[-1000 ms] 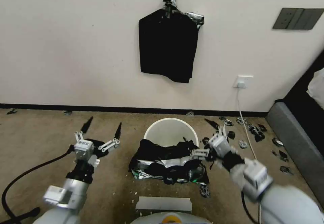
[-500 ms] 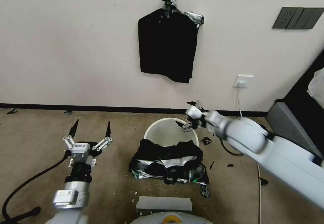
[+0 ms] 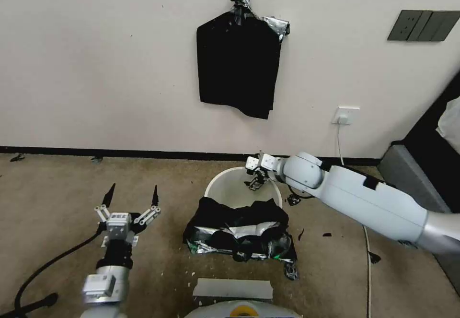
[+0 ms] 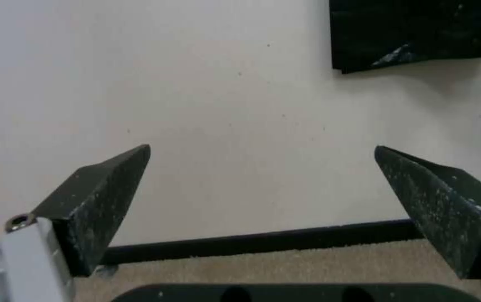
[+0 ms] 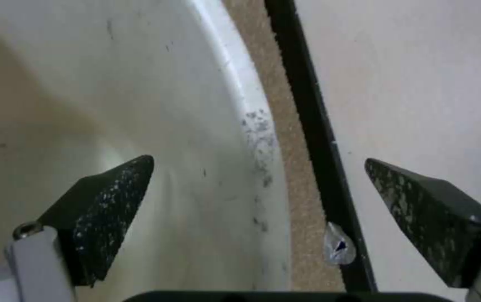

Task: Place a trash bag onto the trash bin.

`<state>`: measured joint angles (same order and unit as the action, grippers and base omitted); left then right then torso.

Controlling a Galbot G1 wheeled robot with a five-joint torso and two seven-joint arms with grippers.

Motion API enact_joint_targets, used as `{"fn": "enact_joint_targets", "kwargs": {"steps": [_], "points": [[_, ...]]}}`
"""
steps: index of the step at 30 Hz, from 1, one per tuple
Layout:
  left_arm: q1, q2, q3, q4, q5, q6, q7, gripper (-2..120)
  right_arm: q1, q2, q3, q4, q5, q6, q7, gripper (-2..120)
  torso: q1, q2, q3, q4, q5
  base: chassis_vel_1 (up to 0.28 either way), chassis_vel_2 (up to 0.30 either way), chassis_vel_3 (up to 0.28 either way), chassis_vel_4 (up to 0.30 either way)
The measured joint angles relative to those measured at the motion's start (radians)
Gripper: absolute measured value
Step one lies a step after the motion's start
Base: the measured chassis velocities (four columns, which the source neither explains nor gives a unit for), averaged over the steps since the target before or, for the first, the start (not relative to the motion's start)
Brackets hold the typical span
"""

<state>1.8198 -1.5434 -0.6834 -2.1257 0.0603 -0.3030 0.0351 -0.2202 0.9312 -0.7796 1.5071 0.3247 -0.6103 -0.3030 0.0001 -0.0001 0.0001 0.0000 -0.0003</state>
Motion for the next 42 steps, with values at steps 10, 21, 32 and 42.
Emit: {"fn": "enact_joint_targets", "kwargs": {"steps": [10,21,32,42], "points": [[0.005,-0.016,0.015,0.009,0.016,-0.004,0.002,100,0.050,0.005,-0.069,-0.029,0.009,-0.009,-0.026,63,0.000,0.000,0.000,-0.0001,0.0004,0.000,0.000,0.000,0.000],[0.020,-0.025,0.035,0.011,0.012,-0.006,0.003,100,0.051,0.000,-0.077,-0.020,0.031,-0.010,-0.031,29,0.000,0.000,0.000,-0.0002,0.0001,0.000,0.000,0.000,0.000],[0.018,-0.028,0.037,0.015,0.012,-0.006,0.003,100,-0.032,-0.059,-0.002,0.057,0.244,-0.049,0.116,22,0.000,0.000,0.000,-0.0001,-0.0001,0.000,0.000,0.000,0.000],[0.012,-0.022,0.056,0.033,0.014,-0.001,0.002,100,-0.403,-0.074,0.367,0.289,0.781,-0.114,0.680,8,0.000,0.000,0.000,0.0001,0.0007,0.000,0.000,0.000,0.000]]}}
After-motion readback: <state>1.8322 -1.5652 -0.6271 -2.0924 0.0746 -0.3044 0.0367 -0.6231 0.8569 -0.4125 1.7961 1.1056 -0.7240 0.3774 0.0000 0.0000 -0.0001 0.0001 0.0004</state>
